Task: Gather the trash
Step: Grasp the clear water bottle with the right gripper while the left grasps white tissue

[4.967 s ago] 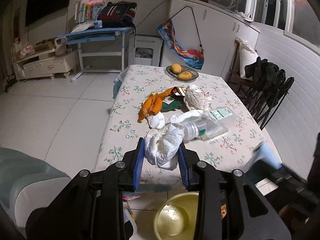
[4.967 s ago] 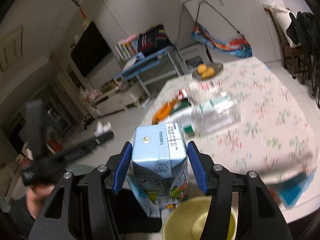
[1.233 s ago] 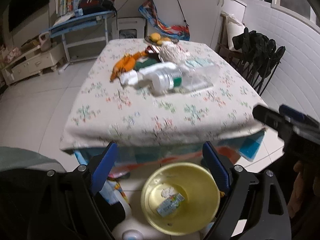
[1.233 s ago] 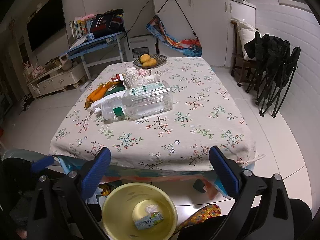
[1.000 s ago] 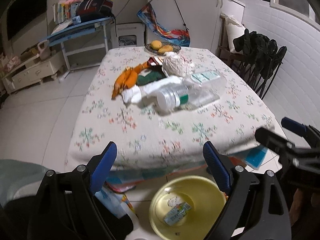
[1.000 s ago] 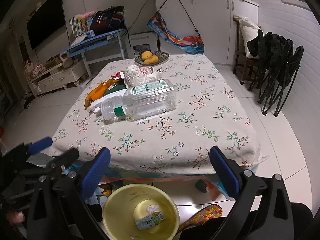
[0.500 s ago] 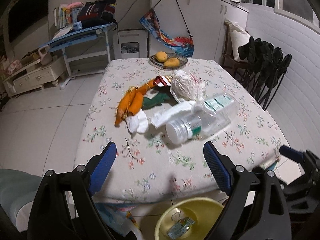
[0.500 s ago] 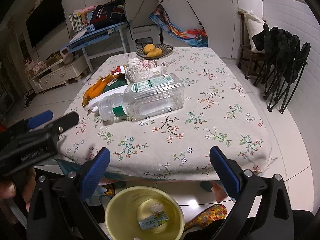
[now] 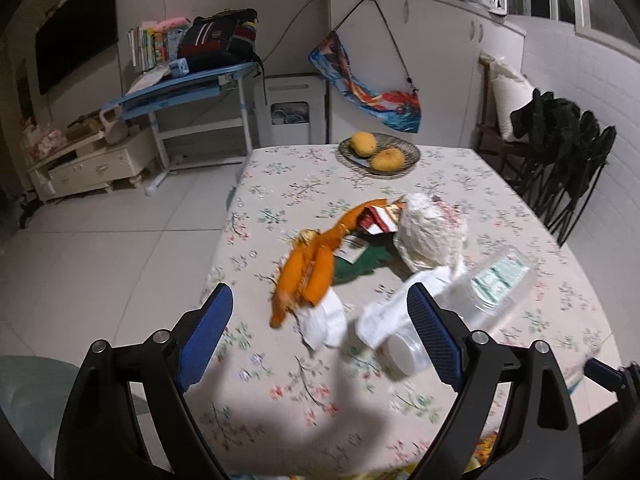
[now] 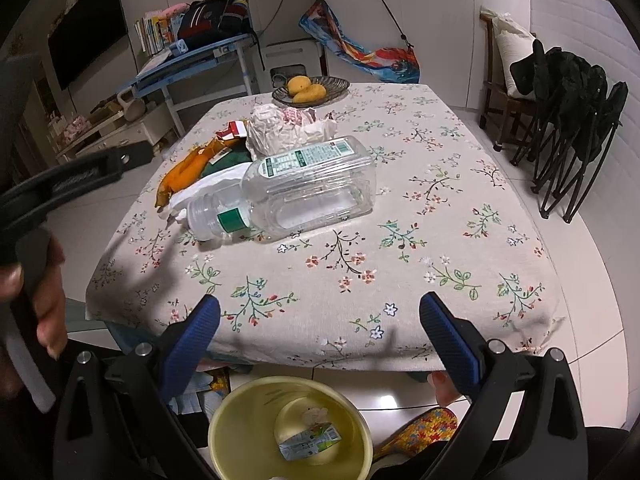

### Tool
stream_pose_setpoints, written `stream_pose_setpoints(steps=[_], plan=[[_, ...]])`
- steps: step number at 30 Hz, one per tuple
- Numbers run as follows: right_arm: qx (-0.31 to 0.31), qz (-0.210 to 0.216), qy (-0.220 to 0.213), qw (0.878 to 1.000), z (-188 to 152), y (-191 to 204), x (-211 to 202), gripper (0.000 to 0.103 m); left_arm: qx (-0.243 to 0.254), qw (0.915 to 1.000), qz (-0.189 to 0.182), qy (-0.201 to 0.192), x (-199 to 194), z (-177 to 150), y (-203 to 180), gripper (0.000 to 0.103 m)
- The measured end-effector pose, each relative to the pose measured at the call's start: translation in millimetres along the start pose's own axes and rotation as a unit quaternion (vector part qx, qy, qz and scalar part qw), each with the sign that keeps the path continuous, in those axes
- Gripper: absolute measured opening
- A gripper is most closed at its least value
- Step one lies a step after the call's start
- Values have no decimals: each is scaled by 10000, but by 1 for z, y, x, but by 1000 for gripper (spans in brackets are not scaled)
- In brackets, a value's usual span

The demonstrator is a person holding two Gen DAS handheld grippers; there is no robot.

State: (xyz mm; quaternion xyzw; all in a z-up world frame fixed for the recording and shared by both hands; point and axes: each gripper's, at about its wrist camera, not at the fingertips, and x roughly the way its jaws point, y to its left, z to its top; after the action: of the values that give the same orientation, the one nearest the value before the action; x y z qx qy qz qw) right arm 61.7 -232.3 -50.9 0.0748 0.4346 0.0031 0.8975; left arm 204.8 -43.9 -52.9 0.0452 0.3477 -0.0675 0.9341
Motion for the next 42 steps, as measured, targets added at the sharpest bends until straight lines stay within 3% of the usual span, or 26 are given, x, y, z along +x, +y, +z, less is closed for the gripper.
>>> stream_pose_setpoints(steps=[7,17,24,28,31,33,38,42], plan=[[-16,-5,54,10000,2,1,5,96,178,9989,290,324,30,4,-3,86],[30,40,158,9999,8,-1,18,95,746,9949,82,678,52,-4,-25,86],[636,375,347,9967,11,-20,32,96,1306,9873,-423,804,53,-10,-44,86],[1085,503,226,9926,14,-31,33,96,1567,9758,-1237,889,45,-16,-57,86],[1253,538,104,9906,19,-35,32,96,1933,9687,-1292,865,40,-21,-64,86],[1204,514,52,9914,25,-32,33,96,1859,9709,-1219,886,42,-20,-59,86],[838,446,-88,9954,53,-14,43,96,923,9848,-1108,964,48,-5,-19,86],[517,416,-86,9978,73,2,60,96,420,9896,-969,979,52,1,3,85]])
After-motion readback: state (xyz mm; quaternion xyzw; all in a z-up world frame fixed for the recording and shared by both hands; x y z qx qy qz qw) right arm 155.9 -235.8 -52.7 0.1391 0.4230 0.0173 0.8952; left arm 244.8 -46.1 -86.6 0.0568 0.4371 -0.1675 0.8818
